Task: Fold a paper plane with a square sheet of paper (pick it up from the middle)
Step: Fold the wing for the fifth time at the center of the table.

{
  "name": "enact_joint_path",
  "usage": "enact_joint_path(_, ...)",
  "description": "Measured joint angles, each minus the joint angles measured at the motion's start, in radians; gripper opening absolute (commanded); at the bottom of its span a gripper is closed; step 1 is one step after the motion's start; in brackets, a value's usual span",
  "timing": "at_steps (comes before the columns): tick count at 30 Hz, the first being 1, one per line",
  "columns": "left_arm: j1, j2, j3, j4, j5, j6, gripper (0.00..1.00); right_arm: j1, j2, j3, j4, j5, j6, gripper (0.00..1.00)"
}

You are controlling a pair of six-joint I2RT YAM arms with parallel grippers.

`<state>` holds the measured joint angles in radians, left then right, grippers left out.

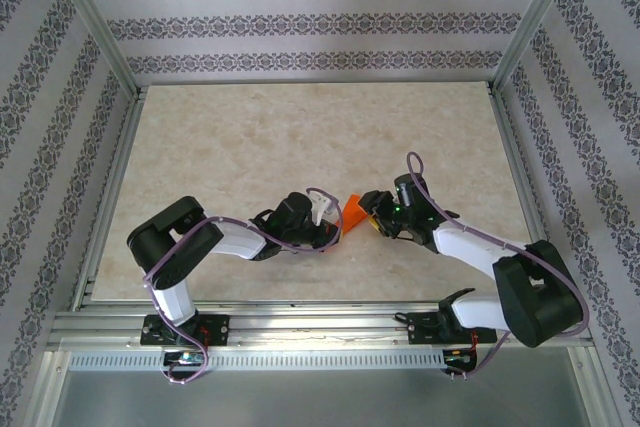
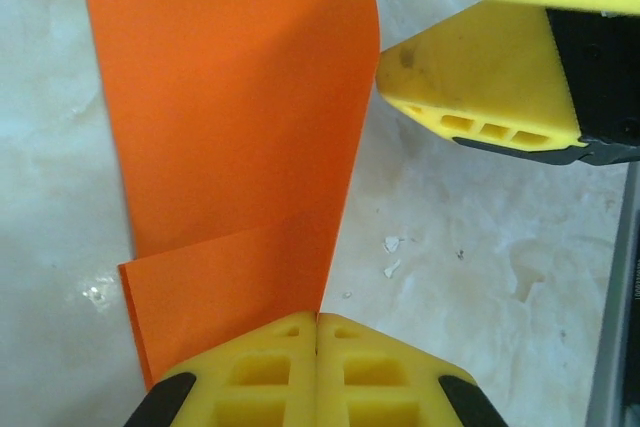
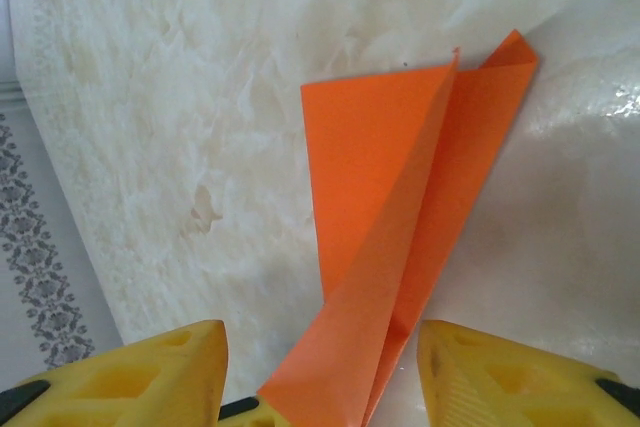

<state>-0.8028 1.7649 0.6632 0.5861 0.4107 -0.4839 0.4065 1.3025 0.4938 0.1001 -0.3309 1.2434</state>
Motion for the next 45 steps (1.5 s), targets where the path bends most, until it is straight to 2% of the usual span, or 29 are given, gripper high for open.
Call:
enact_joint_path(10, -0.016, -0.032, -0.037, 0.001, -0.098, 0.203, 0.00, 0.035, 0.103, 0.055, -0.007, -0.002, 0.045, 0.42)
enact_joint_path(18, -0.059, -0.056, -0.049, -0.011, -0.207, 0.366, 0.00, 0.037, 0.131, 0.080, -0.004, -0.035, 0.037, 0.41)
enact_joint_path(28, -0.067, -0.072, -0.061, -0.013, -0.258, 0.432, 0.03, 0.043, 0.134, 0.080, -0.002, -0.053, 0.038, 0.20)
enact_joint_path(34, -0.068, -0.072, -0.058, -0.050, -0.264, 0.481, 0.06, 0.043, 0.134, 0.080, -0.003, -0.054, 0.037, 0.15)
enact_joint_path(36, -0.068, -0.072, -0.058, -0.055, -0.270, 0.500, 0.06, 0.043, 0.134, 0.080, -0.003, -0.053, 0.037, 0.08)
enact_joint_path(41, -0.068, -0.080, -0.057, -0.069, -0.283, 0.542, 0.08, 0.043, 0.133, 0.079, 0.002, -0.056, 0.040, 0.01)
enact_joint_path(45, -0.068, -0.087, -0.052, -0.087, -0.285, 0.571, 0.18, 0.043, 0.133, 0.079, 0.011, -0.060, 0.042, 0.00)
